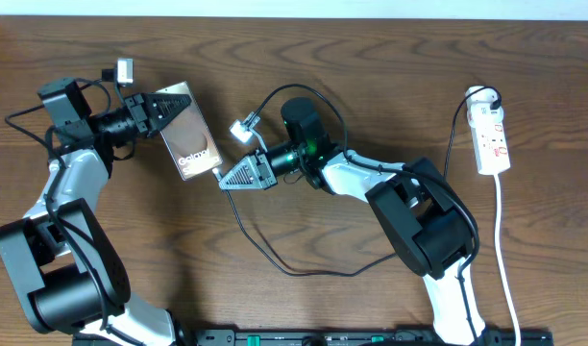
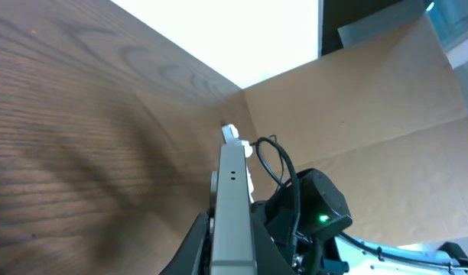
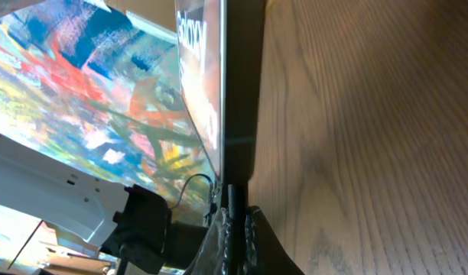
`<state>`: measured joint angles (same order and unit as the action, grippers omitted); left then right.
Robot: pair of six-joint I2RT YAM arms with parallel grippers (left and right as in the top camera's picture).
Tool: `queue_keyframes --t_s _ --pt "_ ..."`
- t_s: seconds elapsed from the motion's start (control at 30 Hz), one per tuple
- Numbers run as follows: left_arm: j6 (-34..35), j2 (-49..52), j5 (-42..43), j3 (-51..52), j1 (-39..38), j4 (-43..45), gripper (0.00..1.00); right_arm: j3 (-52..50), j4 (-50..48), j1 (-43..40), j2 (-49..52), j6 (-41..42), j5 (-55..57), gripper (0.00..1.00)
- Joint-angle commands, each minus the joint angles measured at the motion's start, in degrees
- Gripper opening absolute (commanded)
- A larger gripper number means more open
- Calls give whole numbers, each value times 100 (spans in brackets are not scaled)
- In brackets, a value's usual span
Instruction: Plug charger to phone and switch on socket
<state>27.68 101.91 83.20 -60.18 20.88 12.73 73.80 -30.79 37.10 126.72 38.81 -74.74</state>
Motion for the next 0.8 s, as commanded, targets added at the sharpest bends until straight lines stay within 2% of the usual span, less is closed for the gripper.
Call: queue_keyframes --t_s 0.0,0.3,0.77 --pt "181 26 -7 7 33 76 7 61 -55 138 -59 101 -9 1" --pt "828 26 -39 7 31 844 7 61 -302 166 -59 146 -153 1" --pt "820 26 -28 7 26 839 8 61 -616 186 -59 295 -190 1"
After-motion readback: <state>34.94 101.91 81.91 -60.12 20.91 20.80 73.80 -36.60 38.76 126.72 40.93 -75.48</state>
